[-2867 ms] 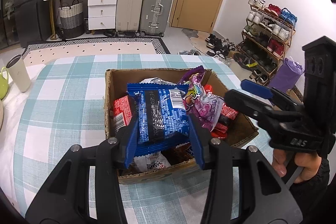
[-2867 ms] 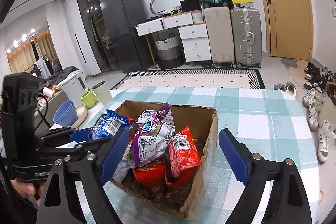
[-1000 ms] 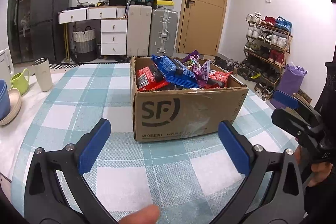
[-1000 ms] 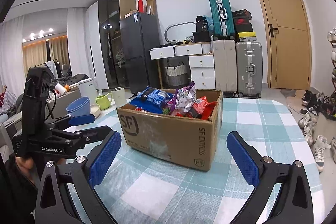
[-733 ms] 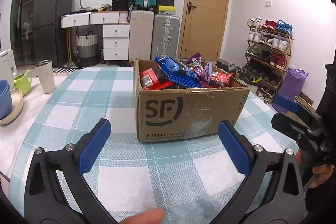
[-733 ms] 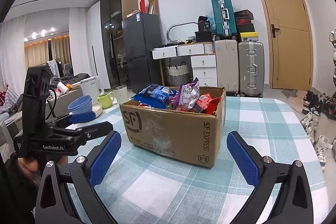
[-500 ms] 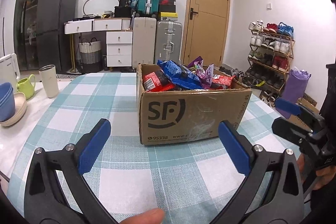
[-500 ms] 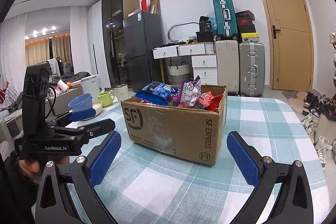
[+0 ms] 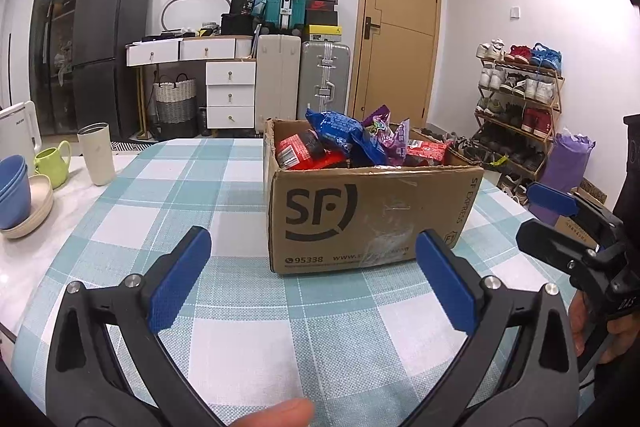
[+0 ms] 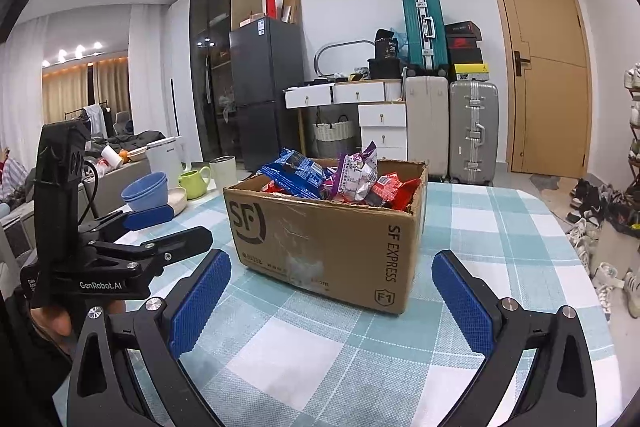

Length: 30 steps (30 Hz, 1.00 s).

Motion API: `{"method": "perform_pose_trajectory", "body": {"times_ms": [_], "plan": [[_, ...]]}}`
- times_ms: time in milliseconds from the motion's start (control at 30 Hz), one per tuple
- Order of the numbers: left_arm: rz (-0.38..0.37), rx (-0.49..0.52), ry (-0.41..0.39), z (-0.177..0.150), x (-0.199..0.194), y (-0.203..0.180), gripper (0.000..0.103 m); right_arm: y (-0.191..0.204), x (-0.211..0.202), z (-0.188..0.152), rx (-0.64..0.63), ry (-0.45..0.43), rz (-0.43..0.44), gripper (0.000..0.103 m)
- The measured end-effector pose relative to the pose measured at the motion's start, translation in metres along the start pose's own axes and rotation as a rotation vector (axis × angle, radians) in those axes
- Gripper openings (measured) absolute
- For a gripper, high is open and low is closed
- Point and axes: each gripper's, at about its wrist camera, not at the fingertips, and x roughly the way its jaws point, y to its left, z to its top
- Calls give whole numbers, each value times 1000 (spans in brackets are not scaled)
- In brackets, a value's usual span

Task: Organize snacks

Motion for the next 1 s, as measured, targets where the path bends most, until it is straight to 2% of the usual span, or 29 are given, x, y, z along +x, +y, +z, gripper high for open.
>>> {"method": "perform_pose_trajectory", "body": {"times_ms": [1000], "plan": [[-1, -4, 3, -2, 0, 0, 102, 4, -5, 0, -13, -12, -7, 102]]}}
